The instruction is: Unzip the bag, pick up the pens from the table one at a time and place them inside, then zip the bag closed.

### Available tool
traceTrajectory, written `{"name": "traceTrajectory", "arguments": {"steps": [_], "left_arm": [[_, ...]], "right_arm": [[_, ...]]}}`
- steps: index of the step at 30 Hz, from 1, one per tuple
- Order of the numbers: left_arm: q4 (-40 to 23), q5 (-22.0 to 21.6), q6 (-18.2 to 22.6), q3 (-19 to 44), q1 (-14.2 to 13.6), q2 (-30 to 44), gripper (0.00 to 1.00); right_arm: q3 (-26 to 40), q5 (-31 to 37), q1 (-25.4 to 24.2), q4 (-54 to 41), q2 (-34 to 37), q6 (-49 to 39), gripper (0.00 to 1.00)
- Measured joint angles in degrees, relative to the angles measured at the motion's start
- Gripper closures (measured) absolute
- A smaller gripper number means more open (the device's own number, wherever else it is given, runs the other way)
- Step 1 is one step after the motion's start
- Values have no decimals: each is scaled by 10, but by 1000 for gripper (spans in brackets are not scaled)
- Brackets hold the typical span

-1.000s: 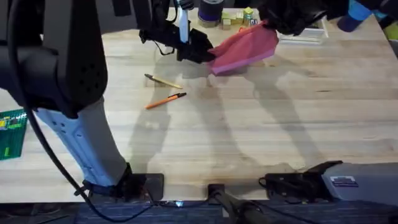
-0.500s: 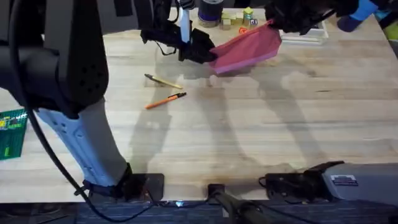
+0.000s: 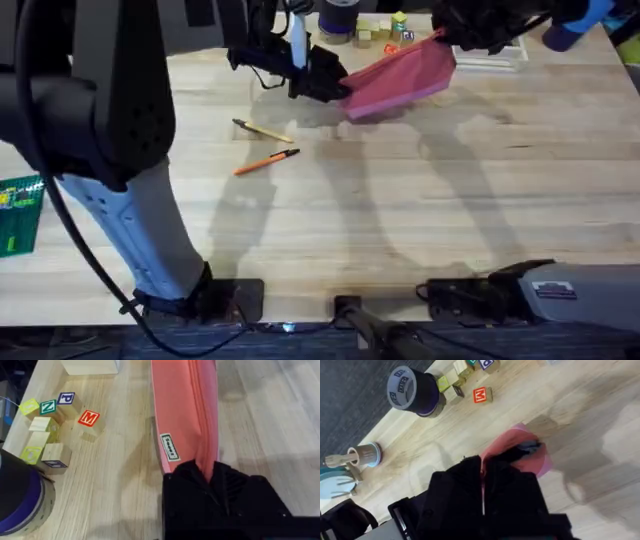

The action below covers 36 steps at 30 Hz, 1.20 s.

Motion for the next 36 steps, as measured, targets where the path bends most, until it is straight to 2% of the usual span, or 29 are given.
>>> {"name": "traceTrajectory", "arguments": {"steps": [36], "left_arm": [[1, -3, 0, 3, -2, 0, 958]], "right_arm": [[0, -5, -17, 1, -9, 0, 964]]}}
